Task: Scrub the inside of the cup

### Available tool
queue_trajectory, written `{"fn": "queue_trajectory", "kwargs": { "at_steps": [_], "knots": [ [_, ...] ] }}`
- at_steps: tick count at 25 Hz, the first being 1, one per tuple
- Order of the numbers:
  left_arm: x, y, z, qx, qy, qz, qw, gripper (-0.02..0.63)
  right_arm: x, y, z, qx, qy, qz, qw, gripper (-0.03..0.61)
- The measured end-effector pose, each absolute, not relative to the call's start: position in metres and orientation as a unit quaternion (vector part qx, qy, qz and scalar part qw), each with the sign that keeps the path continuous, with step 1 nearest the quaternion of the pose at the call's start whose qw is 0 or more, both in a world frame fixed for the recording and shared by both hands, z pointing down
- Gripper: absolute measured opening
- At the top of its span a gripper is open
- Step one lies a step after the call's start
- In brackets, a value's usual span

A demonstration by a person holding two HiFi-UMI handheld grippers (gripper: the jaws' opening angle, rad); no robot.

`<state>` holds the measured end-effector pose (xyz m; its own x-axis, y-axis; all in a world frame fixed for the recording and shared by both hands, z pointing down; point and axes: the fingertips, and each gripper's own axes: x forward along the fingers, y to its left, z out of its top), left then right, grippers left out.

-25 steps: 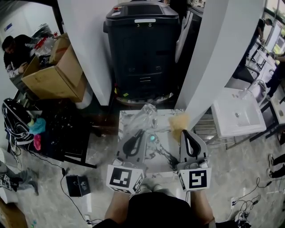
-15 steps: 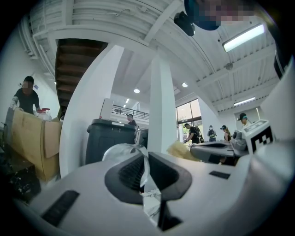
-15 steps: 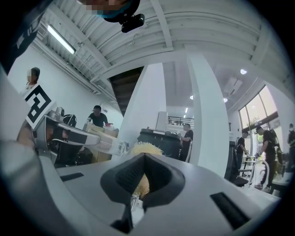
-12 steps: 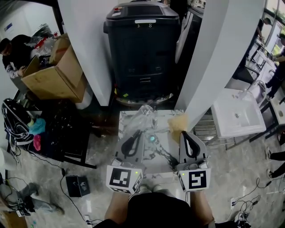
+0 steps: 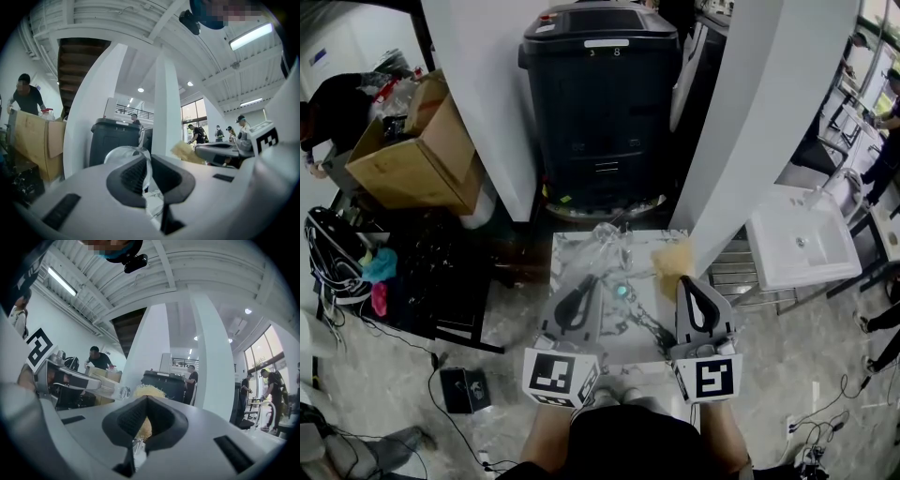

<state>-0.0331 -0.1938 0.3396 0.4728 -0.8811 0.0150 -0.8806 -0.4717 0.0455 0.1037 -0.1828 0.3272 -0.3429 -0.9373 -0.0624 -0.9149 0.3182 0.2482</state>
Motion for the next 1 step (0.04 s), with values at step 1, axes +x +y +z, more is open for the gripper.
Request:
{"fn": "queue_trajectory", "kwargs": {
  "at_steps": [1],
  "knots": [
    [-0.0329,-0.1934,0.3396,0.857,-0.514,-0.007,0.027,0.028,0.1042,-0.1829,0.3273,0.571,-0.811,-0.120,0.045,0.009]
  ]
}}
